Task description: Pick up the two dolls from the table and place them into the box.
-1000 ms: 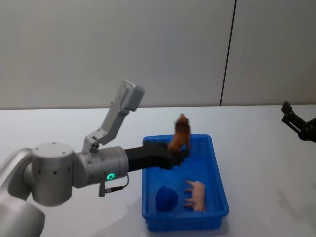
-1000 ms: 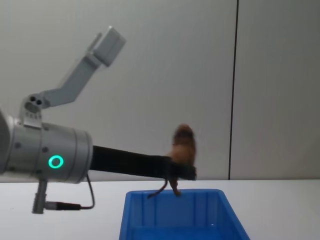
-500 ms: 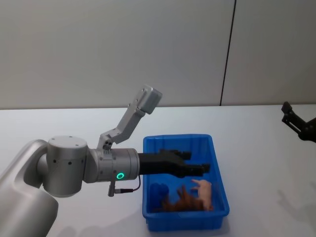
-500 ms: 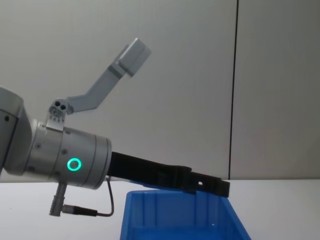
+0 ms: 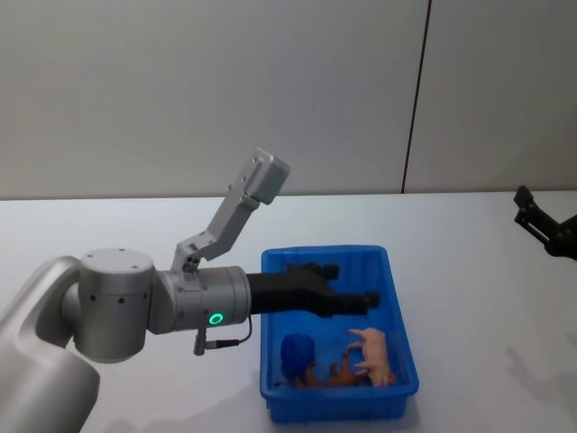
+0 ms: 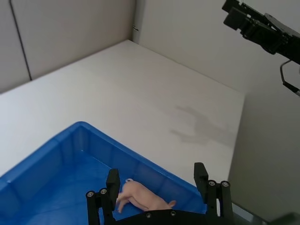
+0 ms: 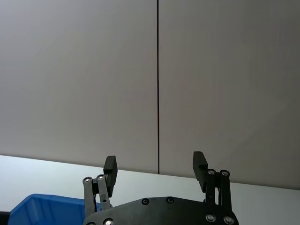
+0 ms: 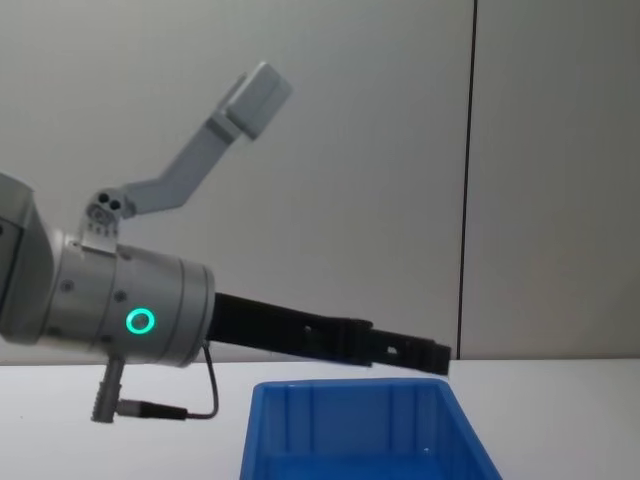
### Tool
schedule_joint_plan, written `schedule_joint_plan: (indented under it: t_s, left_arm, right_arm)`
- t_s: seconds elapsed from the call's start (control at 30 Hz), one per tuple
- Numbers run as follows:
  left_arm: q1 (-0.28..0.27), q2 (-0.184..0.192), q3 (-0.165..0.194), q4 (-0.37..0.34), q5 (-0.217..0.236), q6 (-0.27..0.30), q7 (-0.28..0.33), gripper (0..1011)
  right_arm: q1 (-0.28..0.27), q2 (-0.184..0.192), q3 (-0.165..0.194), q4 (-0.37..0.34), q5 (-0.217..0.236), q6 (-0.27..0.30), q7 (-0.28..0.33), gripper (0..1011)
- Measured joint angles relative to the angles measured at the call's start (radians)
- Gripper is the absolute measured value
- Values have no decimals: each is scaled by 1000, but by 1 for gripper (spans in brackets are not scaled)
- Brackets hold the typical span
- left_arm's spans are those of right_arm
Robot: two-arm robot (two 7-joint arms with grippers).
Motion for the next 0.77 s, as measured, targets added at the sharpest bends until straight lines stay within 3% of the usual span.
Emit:
schedule_joint_plan:
  t_s: [0.77]
  left_arm:
    - [126,88,-43,-212,-18,-210,325,1001]
  right_arm:
    - [0,0,0,0,0,0,0,1001]
